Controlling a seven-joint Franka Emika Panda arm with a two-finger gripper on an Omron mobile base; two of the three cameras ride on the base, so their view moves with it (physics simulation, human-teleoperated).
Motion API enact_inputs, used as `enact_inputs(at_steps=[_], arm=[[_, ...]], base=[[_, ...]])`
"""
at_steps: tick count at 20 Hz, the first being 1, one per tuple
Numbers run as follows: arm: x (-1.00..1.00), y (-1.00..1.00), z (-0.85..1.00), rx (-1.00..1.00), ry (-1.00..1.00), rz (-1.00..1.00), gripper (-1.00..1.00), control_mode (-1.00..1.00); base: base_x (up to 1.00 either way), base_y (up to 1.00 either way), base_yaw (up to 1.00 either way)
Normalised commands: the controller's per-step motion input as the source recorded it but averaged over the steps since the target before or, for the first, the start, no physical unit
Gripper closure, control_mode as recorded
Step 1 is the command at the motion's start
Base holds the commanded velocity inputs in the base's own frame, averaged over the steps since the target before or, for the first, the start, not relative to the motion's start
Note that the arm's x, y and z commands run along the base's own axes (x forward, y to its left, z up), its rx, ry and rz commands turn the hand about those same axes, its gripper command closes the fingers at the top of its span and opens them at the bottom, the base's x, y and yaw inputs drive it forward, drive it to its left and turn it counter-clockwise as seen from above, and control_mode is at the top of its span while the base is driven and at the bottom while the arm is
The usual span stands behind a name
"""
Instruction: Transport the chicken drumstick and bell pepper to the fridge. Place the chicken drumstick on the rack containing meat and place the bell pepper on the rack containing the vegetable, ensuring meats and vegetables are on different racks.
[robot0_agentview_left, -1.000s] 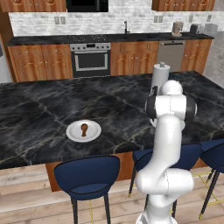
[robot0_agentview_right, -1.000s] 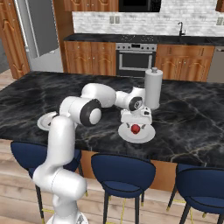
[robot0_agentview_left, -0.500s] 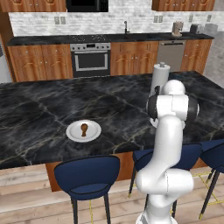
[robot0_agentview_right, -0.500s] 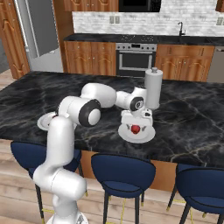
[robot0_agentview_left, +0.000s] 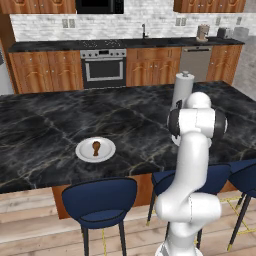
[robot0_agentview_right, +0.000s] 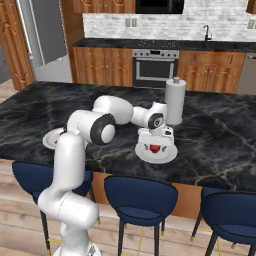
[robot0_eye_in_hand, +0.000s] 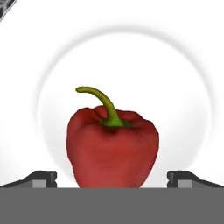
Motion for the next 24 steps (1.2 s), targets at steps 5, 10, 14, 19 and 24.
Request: enact_inputs(at_steps=[5, 10, 14, 19, 24], arm=[[0.11, 0.00, -0.05, 0.00, 0.00, 0.00, -1.00, -1.00], [0.17, 0.00, -0.01, 0.00, 0.00, 0.00, -1.00, -1.00], [0.16, 0.00, -0.02, 0.00, 0.00, 0.00, -1.00, -1.00], [0.00, 0.04, -0.08, 0.00, 0.01, 0.00, 1.00, -1.00], [0.00, 0.00, -0.11, 0.00, 0.02, 0.00, 1.00, -1.00]], base=[[0.00, 0.00, 0.00], [0.00, 0.00, 0.00], [0.00, 0.00, 0.00], [0.00, 0.00, 0.00], [0.00, 0.00, 0.00]])
